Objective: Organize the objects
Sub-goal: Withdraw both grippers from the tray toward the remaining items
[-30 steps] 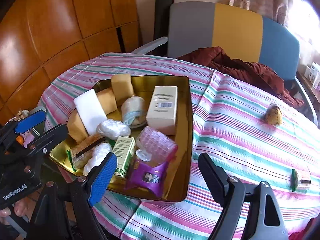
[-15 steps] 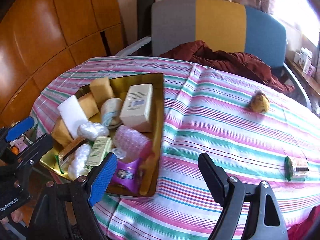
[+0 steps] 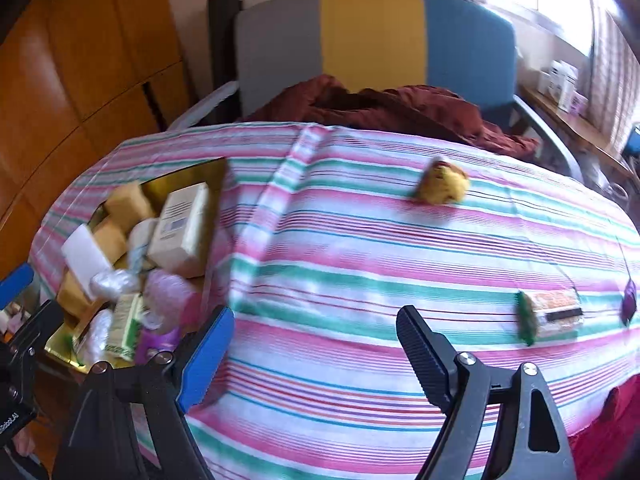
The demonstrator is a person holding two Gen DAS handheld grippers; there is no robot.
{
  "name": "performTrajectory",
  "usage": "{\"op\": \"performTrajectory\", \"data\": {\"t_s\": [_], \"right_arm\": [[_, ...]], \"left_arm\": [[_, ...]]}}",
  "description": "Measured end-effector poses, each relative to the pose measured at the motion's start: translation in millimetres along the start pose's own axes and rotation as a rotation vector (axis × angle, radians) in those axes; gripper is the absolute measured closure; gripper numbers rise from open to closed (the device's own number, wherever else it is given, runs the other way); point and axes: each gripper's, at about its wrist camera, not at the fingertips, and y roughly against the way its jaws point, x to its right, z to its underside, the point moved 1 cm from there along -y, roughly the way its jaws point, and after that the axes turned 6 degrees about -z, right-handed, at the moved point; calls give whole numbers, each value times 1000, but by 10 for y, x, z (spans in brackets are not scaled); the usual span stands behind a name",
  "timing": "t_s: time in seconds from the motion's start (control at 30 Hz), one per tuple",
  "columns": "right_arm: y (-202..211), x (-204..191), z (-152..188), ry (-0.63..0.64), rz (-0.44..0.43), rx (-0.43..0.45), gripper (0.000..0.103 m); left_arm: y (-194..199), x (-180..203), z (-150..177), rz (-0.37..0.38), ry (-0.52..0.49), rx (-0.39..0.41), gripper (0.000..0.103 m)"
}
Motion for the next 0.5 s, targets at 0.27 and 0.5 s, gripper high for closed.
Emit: {"op": "performTrajectory", "data": {"t_s": [0.27,0.5], "right_arm": [[40,567,-56,-78,101,-25,18],[104,1066,-140,-159,159,-30,18]], "left_arm": [[-99,218,-130,31,-42,6,28],[-215,448,-257,67,-82,5,28]]}}
